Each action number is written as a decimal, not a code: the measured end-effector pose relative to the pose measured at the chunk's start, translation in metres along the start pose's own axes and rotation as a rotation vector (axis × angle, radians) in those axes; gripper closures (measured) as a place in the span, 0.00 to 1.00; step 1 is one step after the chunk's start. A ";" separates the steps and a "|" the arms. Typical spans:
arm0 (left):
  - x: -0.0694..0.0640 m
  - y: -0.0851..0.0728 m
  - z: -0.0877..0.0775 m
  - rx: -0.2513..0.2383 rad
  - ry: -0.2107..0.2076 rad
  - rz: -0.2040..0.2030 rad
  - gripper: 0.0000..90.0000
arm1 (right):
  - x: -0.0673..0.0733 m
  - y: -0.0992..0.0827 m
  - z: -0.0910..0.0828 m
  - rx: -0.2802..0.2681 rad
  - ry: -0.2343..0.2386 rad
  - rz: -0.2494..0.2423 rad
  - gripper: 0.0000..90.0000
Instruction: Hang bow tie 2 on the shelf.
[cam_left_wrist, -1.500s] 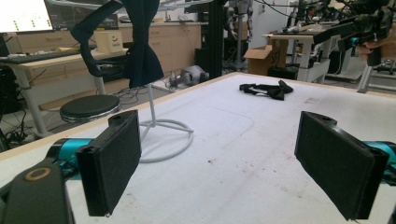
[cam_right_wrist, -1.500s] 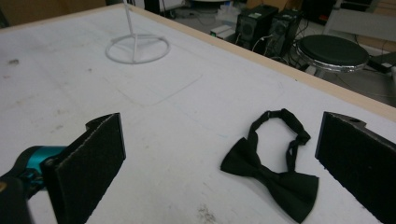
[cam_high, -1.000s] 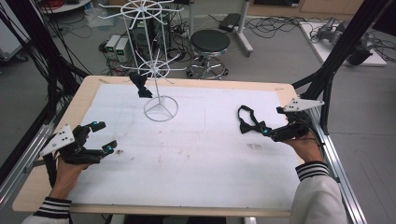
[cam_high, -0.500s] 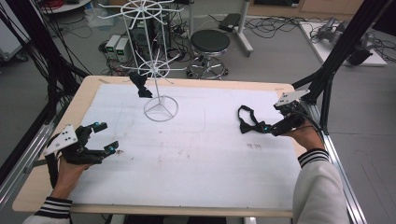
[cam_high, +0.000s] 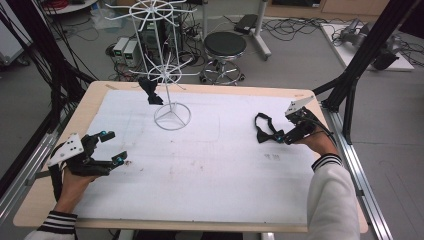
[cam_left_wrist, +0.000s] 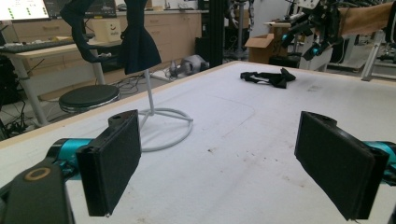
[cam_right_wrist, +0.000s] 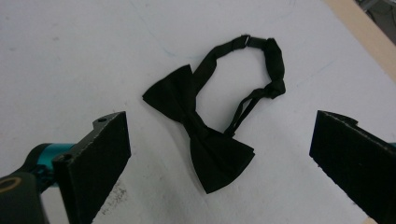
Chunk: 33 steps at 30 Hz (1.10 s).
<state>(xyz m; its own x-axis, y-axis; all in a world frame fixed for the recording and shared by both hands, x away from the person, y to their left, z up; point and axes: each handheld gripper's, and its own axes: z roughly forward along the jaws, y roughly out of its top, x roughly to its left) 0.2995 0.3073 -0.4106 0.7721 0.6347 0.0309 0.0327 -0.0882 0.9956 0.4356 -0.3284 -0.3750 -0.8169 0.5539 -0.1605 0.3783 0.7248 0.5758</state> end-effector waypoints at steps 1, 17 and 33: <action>0.000 0.000 0.000 0.001 -0.001 0.001 0.17 | 0.000 0.000 0.002 0.011 0.003 -0.004 0.05; 0.001 -0.001 0.001 0.003 -0.005 -0.004 0.17 | -0.002 -0.001 0.030 0.117 0.024 -0.021 0.06; 0.001 -0.001 0.001 0.003 -0.008 -0.011 0.17 | -0.005 -0.005 0.042 0.226 0.040 -0.035 0.25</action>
<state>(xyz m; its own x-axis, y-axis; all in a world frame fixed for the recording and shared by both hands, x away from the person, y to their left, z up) 0.3010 0.3073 -0.4116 0.7768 0.6294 0.0190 0.0429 -0.0831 0.9956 0.4559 -0.3176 -0.4110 -0.8459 0.5138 -0.1430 0.4340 0.8190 0.3753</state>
